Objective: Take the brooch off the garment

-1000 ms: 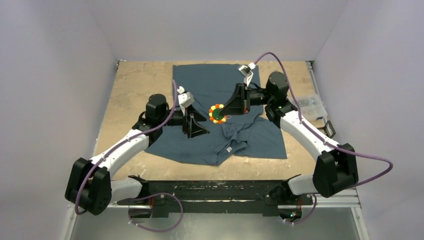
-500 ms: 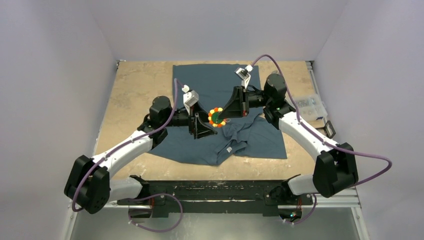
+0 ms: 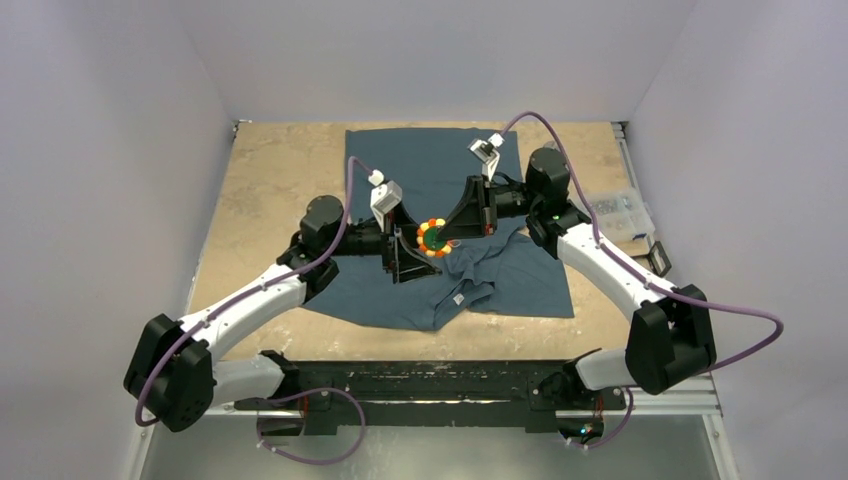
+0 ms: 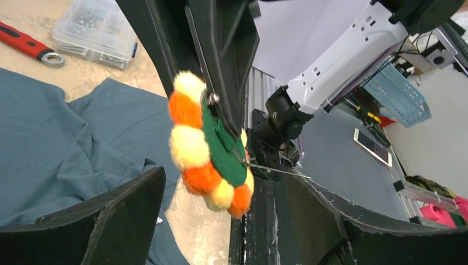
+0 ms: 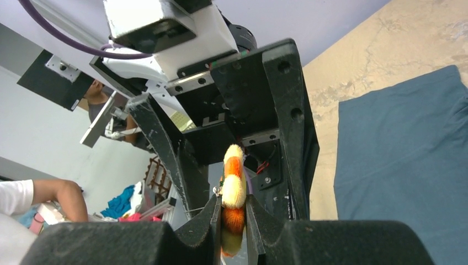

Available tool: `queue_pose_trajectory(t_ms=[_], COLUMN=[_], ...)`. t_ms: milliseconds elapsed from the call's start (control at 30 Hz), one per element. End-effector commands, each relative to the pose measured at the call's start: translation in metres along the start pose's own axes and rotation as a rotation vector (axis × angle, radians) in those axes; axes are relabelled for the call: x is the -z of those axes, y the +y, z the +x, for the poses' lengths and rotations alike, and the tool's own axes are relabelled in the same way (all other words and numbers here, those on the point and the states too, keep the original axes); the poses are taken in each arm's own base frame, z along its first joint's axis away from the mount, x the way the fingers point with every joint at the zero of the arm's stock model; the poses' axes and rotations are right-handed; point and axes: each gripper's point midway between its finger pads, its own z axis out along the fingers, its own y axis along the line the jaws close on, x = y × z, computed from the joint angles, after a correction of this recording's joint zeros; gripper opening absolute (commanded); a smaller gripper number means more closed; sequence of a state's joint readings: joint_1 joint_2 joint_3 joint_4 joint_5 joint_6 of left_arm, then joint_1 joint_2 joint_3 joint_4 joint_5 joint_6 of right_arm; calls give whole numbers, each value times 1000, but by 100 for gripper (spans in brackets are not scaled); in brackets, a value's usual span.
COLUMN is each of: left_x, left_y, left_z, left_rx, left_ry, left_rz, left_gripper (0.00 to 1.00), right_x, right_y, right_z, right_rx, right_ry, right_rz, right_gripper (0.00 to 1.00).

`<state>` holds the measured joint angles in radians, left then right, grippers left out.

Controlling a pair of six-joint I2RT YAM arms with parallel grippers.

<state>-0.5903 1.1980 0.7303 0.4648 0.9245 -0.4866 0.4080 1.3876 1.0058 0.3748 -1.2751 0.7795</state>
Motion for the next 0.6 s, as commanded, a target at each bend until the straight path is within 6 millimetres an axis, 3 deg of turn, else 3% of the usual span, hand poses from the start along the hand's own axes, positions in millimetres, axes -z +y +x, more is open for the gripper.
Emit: queue_pose_trajectory(t_ms=[0, 300, 567], left_x=[-4, -12, -6], left_y=[-8, -1, 4], left_z=[-43, -51, -41], left_rx=[-50, 24, 74], left_ry=[-94, -108, -86], left_rz=[-10, -15, -25], left_gripper=[79, 73, 50], right_x=[0, 1, 1], right_y=[7, 7, 10], right_z=[8, 16, 14], right_rx=[46, 69, 83], right_ry=[25, 44, 45], right_rz=[-12, -2, -4], right_gripper=[0, 0, 0])
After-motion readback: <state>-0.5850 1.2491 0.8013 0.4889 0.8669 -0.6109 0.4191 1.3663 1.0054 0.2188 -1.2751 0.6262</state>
